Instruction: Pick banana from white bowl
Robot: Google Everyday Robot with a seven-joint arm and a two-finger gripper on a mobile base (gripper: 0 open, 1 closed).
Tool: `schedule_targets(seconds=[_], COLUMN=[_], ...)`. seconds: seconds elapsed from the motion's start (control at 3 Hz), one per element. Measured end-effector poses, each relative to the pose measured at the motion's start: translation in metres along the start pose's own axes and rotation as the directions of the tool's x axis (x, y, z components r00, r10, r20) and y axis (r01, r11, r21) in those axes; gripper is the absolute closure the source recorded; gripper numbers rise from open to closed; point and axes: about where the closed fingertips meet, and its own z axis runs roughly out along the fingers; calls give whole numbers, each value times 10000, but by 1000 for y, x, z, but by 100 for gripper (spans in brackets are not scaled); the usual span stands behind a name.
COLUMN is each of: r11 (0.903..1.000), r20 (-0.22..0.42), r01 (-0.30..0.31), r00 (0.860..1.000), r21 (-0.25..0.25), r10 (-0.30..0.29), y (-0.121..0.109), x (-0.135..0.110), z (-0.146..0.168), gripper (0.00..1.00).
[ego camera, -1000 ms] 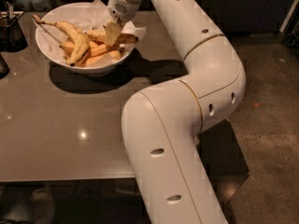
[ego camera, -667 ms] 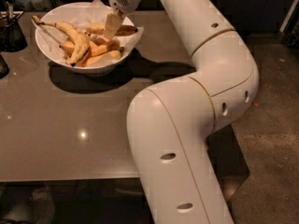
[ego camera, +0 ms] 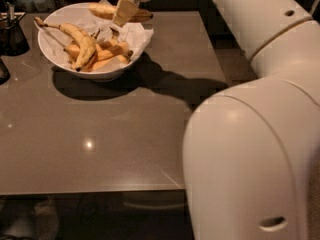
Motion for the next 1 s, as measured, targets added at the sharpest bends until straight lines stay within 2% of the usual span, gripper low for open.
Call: schedule_targets(seconds=[0.33, 0.67, 1.0], r11=[9999, 9991, 9987], r20=[-75, -424, -480], r01=[19, -69, -39], r00=[10000, 9991, 9988], r21=[-167, -417, -512], r10=[-21, 52, 14], y=[9, 54, 59], x=[2, -6, -5], z=[17, -15, -13], gripper=[100, 100, 100])
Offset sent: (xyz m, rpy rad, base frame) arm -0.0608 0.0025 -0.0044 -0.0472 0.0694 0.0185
